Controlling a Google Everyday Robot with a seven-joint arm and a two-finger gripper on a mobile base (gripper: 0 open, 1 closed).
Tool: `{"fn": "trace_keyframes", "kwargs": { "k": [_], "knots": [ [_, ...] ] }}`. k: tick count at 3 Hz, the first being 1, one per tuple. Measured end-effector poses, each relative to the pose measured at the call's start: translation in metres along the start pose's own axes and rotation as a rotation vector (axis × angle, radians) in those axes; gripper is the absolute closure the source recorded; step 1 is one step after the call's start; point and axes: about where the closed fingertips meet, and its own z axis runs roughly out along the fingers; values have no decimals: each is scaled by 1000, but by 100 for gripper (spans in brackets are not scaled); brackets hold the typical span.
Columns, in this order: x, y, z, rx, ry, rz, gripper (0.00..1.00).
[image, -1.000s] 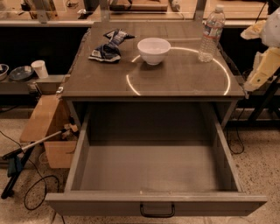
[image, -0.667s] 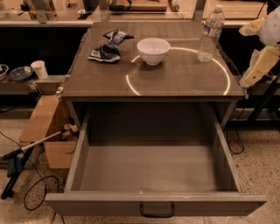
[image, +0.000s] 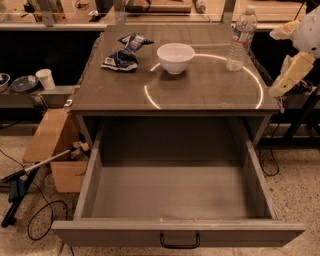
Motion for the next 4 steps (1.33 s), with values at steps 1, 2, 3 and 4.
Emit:
{"fn": "trace_keyframes", "kwargs": {
  "k": [1, 2, 3, 4],
  "knots": [
    [0, 1, 4, -40, -73, 34, 0],
    [1, 1, 9, -108, -236, 115, 0],
    [-5, -4, 11, -111, -282, 122, 0],
    [-5, -4, 11, -110, -282, 122, 0]
  ]
}}
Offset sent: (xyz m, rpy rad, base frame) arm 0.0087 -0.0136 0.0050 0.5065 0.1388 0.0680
